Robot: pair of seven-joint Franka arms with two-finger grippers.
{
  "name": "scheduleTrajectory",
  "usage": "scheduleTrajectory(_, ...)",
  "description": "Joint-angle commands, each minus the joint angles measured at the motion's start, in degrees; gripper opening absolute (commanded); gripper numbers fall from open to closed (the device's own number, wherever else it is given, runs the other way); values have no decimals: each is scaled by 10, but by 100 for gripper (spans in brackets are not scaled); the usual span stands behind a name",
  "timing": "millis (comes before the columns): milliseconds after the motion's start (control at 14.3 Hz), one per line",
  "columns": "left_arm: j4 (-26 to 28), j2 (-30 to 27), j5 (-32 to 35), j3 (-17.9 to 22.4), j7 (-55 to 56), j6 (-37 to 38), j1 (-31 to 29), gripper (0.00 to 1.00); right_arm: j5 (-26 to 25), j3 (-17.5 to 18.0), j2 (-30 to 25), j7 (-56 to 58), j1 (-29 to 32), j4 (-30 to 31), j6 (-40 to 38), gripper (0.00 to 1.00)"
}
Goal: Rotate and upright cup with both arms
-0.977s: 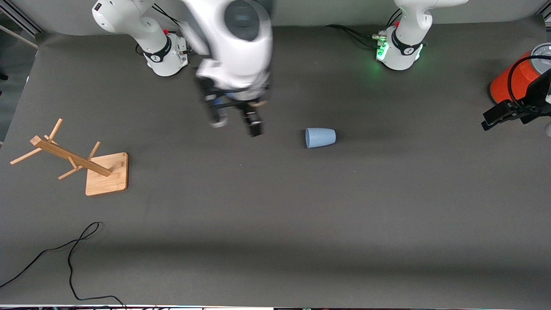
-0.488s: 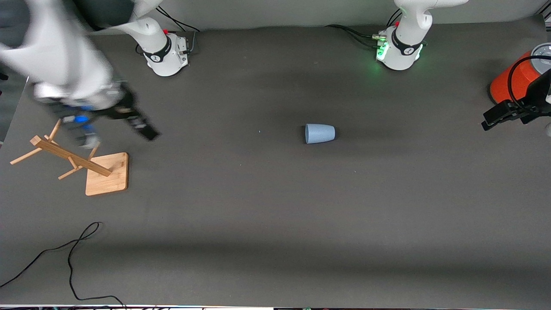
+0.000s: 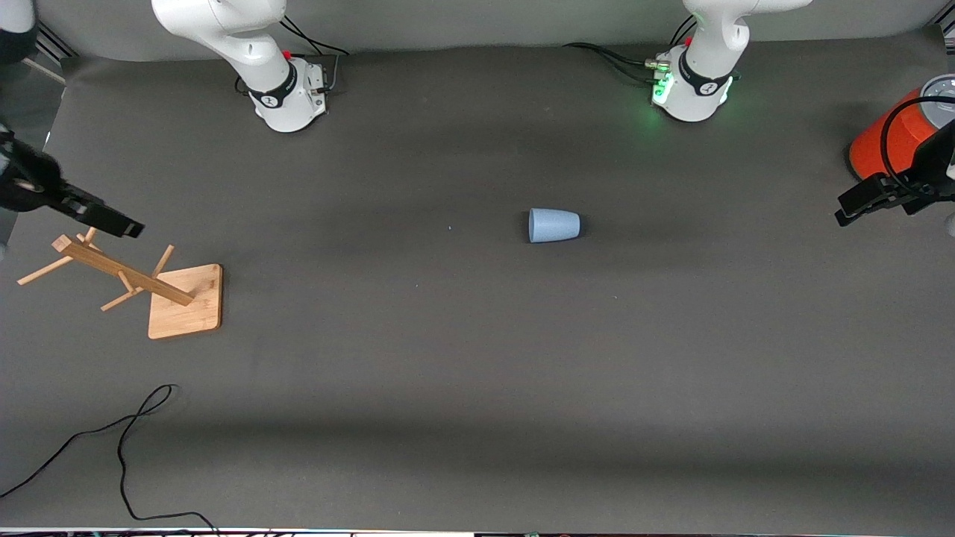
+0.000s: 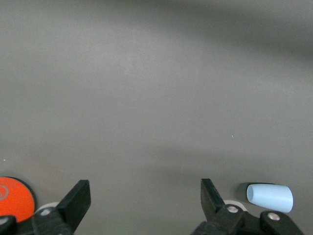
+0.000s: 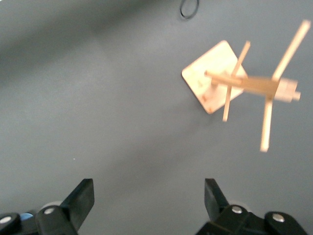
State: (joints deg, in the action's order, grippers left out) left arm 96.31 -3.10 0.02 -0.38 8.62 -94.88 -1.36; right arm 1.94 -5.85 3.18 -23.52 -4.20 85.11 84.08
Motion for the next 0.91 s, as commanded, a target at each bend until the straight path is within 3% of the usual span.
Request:
scheduleTrajectory(0, -4, -1, 1, 2, -7, 6, 2, 100, -1, 14, -25, 121, 39, 44, 43, 100)
scheduleTrajectory(209, -7, -1, 2, 1, -7, 8, 4, 100, 0, 60, -22, 173, 94, 45, 67, 100)
scheduleTrajectory(349, -18, 5, 5, -10, -5, 9, 14, 100, -4, 73, -21, 191, 101, 44, 76, 100)
scheduleTrajectory(558, -76, 52, 23, -68, 5, 12, 22, 100, -5, 72, -19, 235, 98, 42, 93, 100)
scheduleTrajectory(837, -89, 67, 85, -163, 88, 10, 34, 100, -5, 66, -19, 237, 83, 43, 93, 100)
